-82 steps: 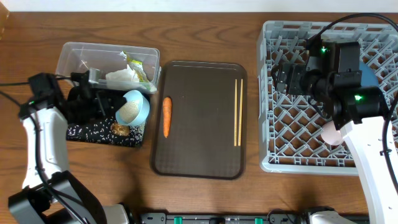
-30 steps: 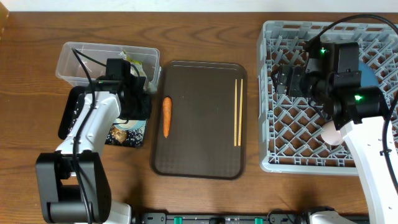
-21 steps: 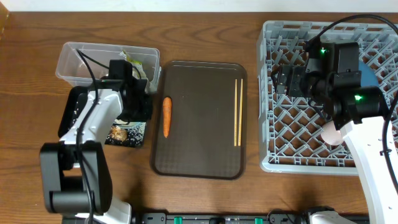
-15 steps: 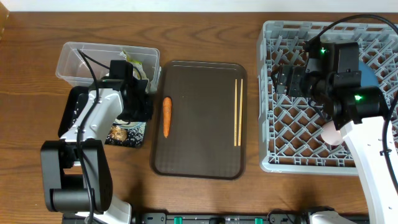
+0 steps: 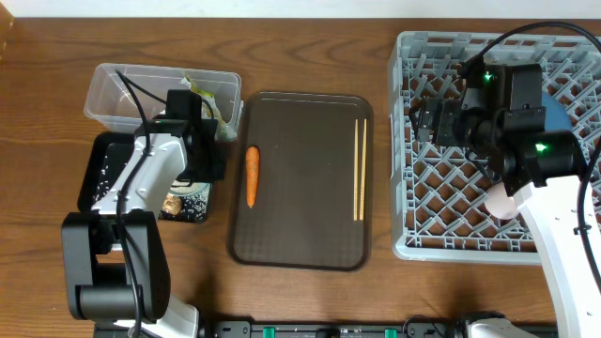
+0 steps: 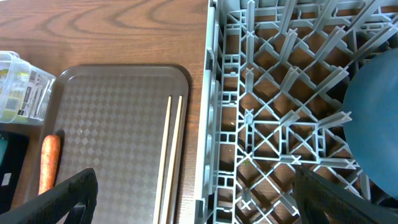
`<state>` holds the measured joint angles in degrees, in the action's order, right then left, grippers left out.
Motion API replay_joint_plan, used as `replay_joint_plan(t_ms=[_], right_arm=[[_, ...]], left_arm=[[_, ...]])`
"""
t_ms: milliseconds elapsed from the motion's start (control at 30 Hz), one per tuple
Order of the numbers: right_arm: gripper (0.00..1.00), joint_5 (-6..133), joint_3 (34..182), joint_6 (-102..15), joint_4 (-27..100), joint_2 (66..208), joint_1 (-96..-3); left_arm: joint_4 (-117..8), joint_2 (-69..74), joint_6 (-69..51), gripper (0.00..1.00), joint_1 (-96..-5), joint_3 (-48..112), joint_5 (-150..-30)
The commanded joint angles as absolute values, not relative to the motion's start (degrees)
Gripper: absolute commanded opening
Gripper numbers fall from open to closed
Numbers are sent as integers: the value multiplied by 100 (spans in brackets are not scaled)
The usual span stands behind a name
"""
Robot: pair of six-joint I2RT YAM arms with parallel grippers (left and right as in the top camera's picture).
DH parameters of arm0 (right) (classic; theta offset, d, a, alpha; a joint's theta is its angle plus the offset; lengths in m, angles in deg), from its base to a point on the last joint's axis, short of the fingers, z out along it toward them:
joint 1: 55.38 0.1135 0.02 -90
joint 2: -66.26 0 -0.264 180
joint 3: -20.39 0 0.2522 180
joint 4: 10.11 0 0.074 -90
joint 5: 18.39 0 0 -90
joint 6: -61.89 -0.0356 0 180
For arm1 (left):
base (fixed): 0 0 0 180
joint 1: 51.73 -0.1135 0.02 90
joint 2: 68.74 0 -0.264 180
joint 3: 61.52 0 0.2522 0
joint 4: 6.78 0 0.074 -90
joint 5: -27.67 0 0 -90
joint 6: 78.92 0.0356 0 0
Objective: Sort waste into correct bins and load items into the dishwasher rack
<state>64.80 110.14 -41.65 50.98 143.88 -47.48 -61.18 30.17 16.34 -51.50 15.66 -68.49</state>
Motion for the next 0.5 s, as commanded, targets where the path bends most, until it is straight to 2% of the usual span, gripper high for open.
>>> replay_joint_plan(t_ms=[0, 67, 467], right_arm=[[93, 6498, 11022, -4090, 5117, 14384, -4748], [93, 6498, 11022, -4090, 5122, 14384, -4748], [94, 6498, 11022, -4090, 5124, 14384, -4748]], left_arm=[[-6160, 3015, 1332, 9, -5169, 1531, -6471], [-6186, 2986, 1330, 14, -5169, 1546, -6468], [-6330, 2560, 1290, 15, -5169, 1566, -6460]])
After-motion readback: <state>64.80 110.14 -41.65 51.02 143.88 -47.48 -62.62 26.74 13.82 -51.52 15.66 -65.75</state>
